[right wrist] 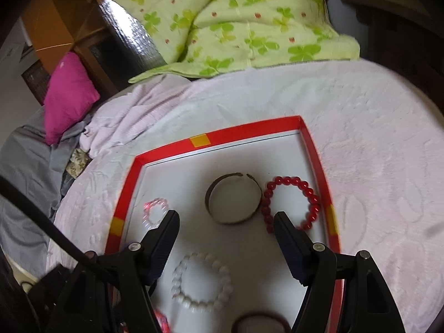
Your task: Organize jewelry
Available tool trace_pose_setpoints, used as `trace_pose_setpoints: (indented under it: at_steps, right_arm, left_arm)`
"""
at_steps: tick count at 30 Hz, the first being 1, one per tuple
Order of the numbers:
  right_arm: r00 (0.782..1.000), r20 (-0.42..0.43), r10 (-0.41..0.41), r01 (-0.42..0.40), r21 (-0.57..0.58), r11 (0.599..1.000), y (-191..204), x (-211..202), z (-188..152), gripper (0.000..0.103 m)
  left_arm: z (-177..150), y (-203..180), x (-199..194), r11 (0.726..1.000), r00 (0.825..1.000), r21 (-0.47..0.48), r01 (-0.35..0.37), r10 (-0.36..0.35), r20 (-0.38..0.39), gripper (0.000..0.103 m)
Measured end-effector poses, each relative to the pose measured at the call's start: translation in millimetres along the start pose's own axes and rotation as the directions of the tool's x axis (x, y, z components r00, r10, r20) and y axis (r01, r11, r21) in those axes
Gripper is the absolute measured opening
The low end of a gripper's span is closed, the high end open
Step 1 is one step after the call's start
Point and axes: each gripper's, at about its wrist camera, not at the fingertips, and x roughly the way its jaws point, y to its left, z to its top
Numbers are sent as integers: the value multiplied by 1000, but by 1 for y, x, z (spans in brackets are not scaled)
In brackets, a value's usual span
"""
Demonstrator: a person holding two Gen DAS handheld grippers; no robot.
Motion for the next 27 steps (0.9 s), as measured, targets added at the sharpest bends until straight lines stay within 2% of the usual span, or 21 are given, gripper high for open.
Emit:
trace_pose_setpoints:
  at_steps: [3, 7, 12, 17, 21, 27]
  right_arm:
    - [1000, 27, 5, -5, -11, 1000, 4, -25, -7, 74]
    - [997, 69, 17, -15, -33, 999, 11, -64, -18, 74]
    - [994, 109, 21, -14, -68, 998, 22, -111, -39, 74]
    - [990, 139, 16, -2, -102, 995, 35, -158, -69, 74]
    - [986, 165, -4, 30, -152, 988, 49, -197, -96, 74]
    - [977, 211, -11, 51, -186, 981, 69, -247, -128, 74]
  left_arm:
    - [2, -2, -22, 1000, 999, -4, -15, 15, 30, 65]
    - [1, -6, -57, 999, 996, -3, -53, 53, 73, 74]
    - [-3, -7, -95, 996, 991, -34, -83, 86, 101, 80]
    - [-15, -10, -131, 991, 986, -66, -116, 123, 113, 80]
    - [-25, -12, -163, 983, 976, -77, -166, 175, 130, 80]
    - [-41, -15, -207, 974, 965, -100, -201, 215, 154, 84]
